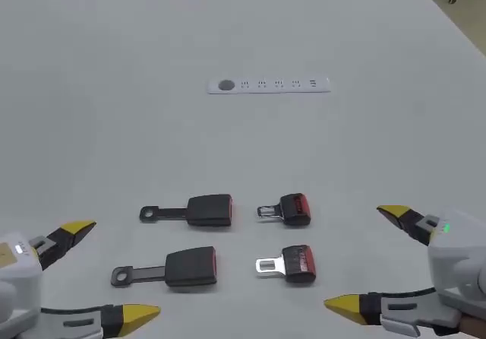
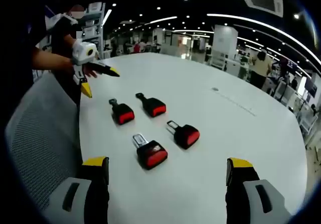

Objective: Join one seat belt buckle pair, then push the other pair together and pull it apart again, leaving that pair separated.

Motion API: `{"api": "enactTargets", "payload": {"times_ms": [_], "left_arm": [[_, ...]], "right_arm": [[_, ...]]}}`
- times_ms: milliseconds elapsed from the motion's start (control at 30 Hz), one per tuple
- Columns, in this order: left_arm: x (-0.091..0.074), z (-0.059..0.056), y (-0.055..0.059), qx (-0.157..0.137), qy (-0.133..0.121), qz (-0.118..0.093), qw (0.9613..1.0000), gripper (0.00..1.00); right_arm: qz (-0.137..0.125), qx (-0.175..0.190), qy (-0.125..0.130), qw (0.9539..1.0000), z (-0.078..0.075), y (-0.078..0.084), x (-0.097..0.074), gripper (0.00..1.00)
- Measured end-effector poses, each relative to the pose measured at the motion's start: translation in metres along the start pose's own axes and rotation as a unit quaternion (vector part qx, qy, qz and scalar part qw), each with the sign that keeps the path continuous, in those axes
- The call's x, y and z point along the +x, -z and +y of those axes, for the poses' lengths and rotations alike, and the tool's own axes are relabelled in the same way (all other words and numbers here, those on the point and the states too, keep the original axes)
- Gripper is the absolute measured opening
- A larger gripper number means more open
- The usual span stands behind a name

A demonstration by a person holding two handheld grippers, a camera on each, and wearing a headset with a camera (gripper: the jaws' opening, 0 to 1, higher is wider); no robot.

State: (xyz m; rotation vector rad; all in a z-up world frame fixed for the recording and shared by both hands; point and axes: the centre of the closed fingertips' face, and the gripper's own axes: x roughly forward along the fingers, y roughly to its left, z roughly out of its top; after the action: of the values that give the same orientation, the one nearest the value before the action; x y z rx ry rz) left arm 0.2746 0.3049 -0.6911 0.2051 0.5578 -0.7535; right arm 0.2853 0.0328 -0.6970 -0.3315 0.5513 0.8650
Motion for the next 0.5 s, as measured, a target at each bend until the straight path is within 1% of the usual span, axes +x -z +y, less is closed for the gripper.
{"api": "enactTargets", "payload": {"times_ms": [333, 500], "left_arm": [[-0.0007, 0.0010, -0.0007, 0.002, -0.003, -0.001, 1.0000, 1.00], [0.0005, -0.0008, 0.0010, 0.007, 0.004, 0.006, 1.0000, 0.99]], "right_arm": [[0.002, 0.001, 0.001, 1.0000, -0.0026, 0.0026, -0.0017, 0.99], [0.006, -0.002, 0.000, 1.0000, -0.0026, 0.0031, -0.0026, 0.99]]}}
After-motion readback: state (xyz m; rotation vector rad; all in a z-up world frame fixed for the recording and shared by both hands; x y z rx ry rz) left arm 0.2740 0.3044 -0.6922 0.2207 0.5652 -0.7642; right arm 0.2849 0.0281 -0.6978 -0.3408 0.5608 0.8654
